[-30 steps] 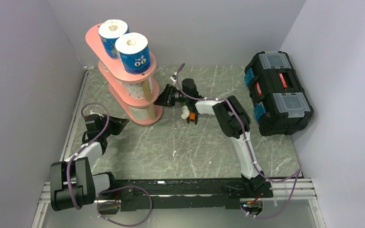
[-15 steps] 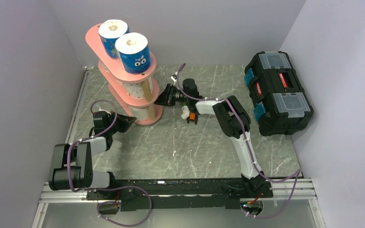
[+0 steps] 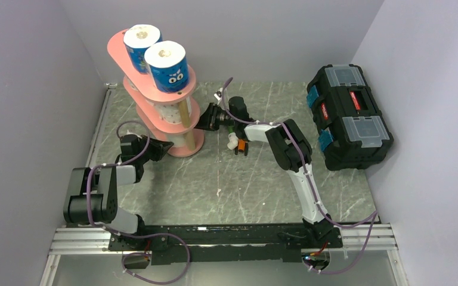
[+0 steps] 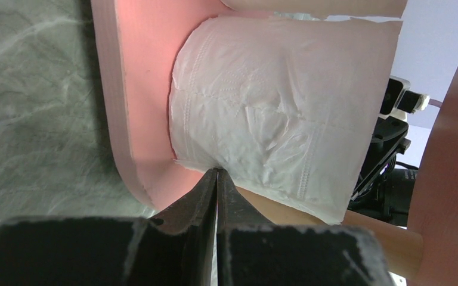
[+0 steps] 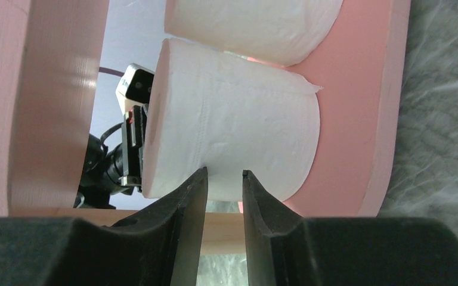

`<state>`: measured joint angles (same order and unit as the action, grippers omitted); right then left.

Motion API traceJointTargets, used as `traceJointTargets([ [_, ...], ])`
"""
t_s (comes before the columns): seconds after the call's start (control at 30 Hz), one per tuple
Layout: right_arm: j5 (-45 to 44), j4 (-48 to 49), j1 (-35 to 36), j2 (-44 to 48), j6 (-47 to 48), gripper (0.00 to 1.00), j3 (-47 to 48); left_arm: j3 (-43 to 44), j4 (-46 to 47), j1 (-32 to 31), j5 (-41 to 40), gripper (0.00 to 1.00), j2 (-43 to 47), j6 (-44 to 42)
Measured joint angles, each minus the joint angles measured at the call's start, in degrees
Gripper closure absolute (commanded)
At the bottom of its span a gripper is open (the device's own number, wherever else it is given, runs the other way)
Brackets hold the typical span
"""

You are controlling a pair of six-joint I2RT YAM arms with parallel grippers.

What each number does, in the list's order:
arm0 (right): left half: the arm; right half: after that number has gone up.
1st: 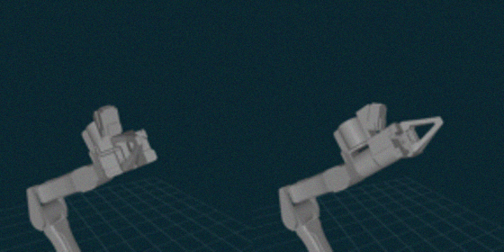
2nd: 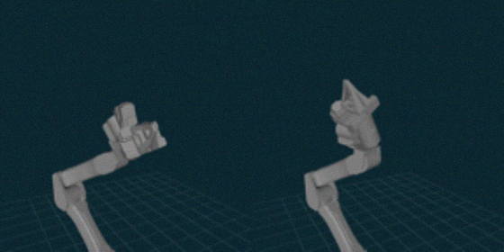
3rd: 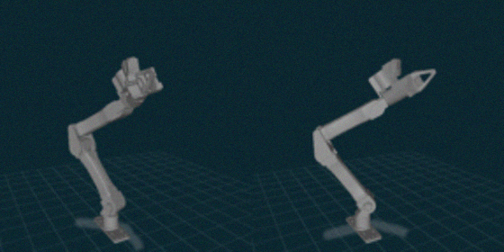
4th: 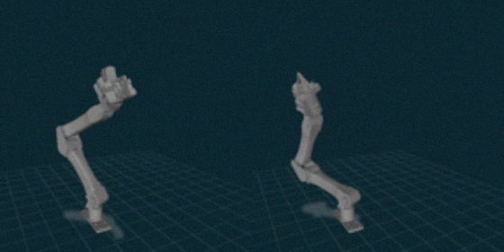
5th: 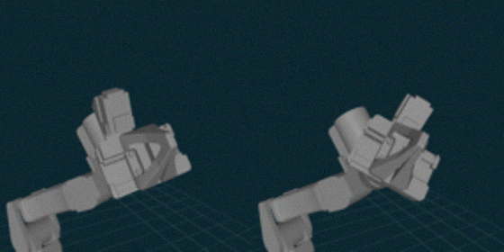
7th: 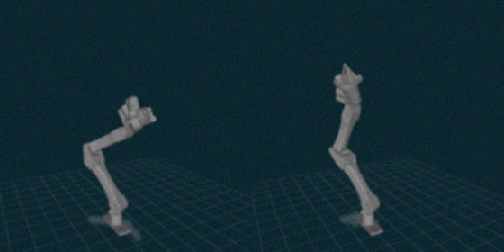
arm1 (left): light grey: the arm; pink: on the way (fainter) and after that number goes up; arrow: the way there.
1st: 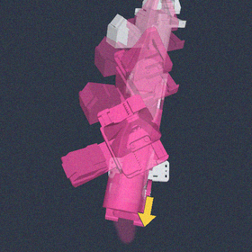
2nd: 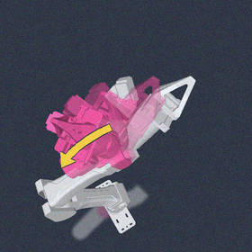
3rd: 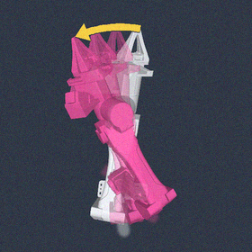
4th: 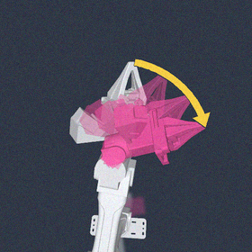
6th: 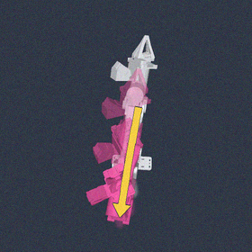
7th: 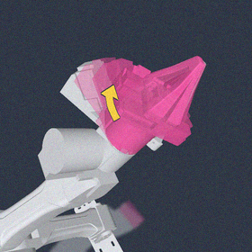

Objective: Place and organize the paper towels onto the shelf
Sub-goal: Adjust the paper towel on the shelf, then reset both arms

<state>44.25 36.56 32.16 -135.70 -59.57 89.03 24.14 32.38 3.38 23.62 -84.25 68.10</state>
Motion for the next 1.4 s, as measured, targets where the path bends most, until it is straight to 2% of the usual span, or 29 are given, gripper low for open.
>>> traceJointTargets([
  [0.37,0.8,-0.6,-0.4,-3.0,-0.5,0.69,4.6,0.9,1.3,-0.8,-0.7,0.9,-1.8,0.6],
  [0.8,0.8,-1.3,-0.7,-3.1,-0.5,0.68,5.4,1.0,3.9,-1.0,-0.8,0.89,-4.5,1.8],
  [0.93,0.8,-0.6,-1.2,-3.0,-0.7,0.67,3.5,0.8,2.5,-1.0,-1.2,0.89,-2.3,1.8],
  [1.03,0.8,-0.4,-2.1,-2.1,-1.1,0.65,0.3,0.3,0.2,-1.0,-2.0,0.88,3.3,1.7],
  [1.13,0.7,-0.4,-3.3,-0.1,-1.4,0.63,-2.5,0.1,-2.8,-0.6,-2.9,0.82,9.2,1.1],
  [1.2,0.6,-0.2,-4.2,2.2,-1.5,0.61,-4.1,0.0,-6.6,0.0,-4.1,0.75,13.9,0.0],
  [1.33,0.4,1.0,-5.6,7.8,-1.5,0.51,-7.2,0.0,-17.4,2.8,-6.2,0.59,23.3,-2.8],
  [1.4,0.0,1.6,-6.2,11.1,-1.3,0.47,-9.2,0.1,-22.9,4.8,-7.0,0.46,27.3,-4.3],
])
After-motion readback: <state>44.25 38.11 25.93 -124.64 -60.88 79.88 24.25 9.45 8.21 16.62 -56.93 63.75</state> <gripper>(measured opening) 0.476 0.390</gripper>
